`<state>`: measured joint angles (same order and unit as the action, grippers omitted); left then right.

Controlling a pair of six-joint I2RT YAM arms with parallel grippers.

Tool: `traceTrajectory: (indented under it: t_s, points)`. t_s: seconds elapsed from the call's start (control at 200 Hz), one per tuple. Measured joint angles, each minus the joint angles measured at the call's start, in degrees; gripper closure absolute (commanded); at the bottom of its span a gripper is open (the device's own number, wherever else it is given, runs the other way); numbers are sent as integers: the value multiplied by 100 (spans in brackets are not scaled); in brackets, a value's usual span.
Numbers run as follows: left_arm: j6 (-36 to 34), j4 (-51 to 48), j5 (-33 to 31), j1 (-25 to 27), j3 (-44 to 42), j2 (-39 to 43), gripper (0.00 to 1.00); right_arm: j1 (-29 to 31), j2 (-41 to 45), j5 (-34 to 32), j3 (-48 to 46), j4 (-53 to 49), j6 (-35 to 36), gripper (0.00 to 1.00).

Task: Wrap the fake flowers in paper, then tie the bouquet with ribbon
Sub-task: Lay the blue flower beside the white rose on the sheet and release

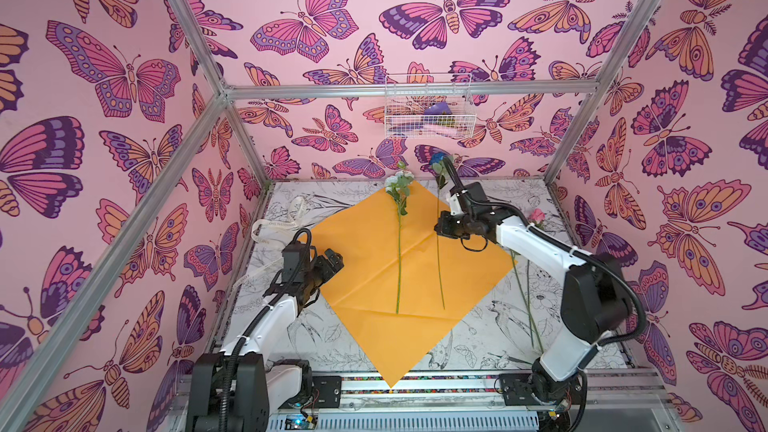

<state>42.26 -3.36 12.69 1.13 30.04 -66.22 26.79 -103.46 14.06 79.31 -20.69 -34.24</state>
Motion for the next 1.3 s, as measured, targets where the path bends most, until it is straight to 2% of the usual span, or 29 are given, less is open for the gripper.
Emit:
traceTrajectory:
  t_s: [0.285, 0.641, 0.966, 1.171, 1.297]
  points:
    - [-9, -11, 0, 0, 0, 4, 0, 149, -1408, 232, 883, 278, -490, 100]
    - [-83, -11, -2, 0, 0, 4, 0, 378, -2376, 498, 1600, 334, -754, 96]
    - [-85, -11, -2, 0, 0, 4, 0, 485, -2520, 503, 1655, 238, -765, 73]
    - [-83, -11, -2, 0, 0, 4, 0, 481, -2450, 365, 1556, 136, -682, 71]
    - [-85, -11, -2, 0, 0, 15, 0, 463, -2072, 225, 1215, -24, -592, 69]
